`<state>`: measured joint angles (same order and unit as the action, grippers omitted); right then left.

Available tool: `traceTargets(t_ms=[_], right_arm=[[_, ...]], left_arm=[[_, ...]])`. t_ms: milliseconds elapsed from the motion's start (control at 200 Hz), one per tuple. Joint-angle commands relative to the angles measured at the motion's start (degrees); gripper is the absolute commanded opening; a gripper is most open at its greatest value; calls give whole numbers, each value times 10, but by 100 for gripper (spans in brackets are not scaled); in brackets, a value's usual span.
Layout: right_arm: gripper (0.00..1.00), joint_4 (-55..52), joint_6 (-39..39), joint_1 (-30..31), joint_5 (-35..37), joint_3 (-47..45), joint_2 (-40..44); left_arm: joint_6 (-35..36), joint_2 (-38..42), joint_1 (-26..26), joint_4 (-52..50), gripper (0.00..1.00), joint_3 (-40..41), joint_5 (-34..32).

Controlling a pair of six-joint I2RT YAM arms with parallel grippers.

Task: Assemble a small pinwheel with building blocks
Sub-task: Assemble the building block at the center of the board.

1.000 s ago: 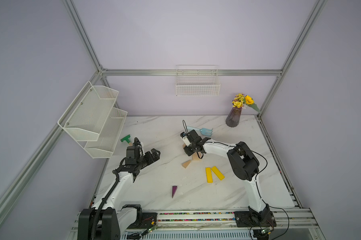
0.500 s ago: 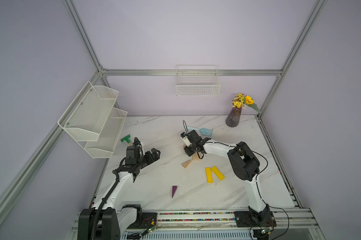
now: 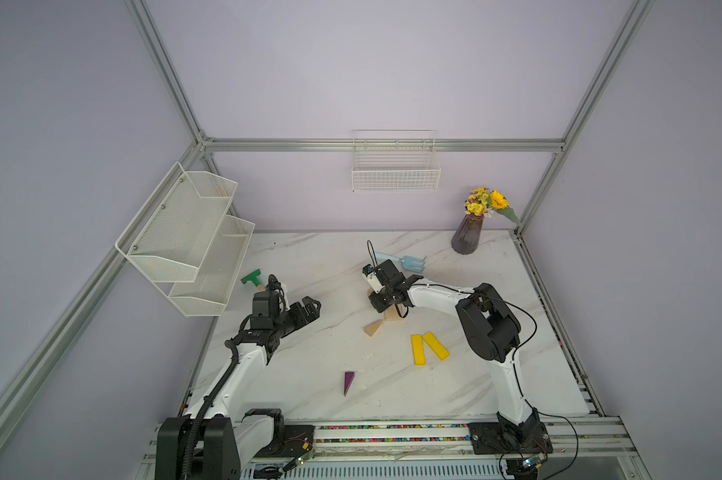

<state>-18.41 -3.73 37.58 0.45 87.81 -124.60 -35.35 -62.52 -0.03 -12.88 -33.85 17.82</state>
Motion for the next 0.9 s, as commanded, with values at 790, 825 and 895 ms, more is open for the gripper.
traceTargets(t_ms=[790, 825, 895], right_arm=[[62, -50, 49, -15, 34, 48, 168], [63, -51, 66, -21, 41, 31, 187], [63, -49, 109, -36, 47, -11, 229]], left_arm=[[90, -92, -60, 6, 100, -153, 6], [103, -112, -75, -9, 100, -179, -1], [132, -158, -106, -49, 100, -240, -20]])
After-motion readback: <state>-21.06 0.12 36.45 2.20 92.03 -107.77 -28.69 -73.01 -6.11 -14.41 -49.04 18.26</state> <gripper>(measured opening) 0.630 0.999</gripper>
